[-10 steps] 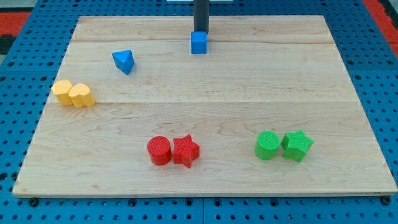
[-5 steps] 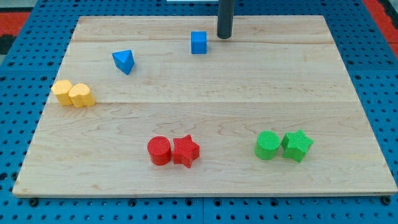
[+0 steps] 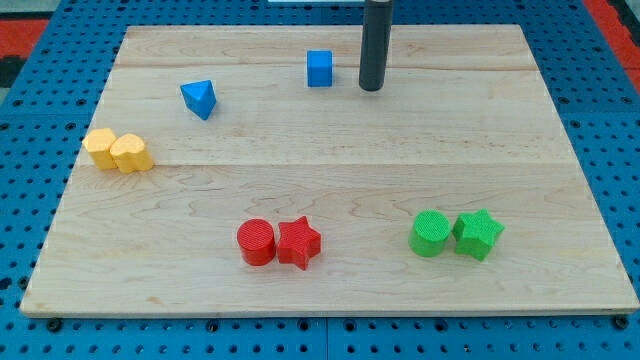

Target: Push the red star into the red circle

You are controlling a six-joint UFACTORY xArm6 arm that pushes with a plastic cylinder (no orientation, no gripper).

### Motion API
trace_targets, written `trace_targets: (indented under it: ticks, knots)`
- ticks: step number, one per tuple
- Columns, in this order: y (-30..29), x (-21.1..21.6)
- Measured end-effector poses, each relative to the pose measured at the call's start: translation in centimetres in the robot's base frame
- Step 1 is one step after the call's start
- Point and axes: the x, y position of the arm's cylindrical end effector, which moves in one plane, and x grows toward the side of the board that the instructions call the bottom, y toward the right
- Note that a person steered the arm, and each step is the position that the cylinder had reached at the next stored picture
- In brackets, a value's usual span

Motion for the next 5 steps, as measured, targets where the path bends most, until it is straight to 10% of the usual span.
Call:
trace_targets:
  ticks: [2,5]
  knots:
    - [0.0,0.4]
    - [-6.2,23.8]
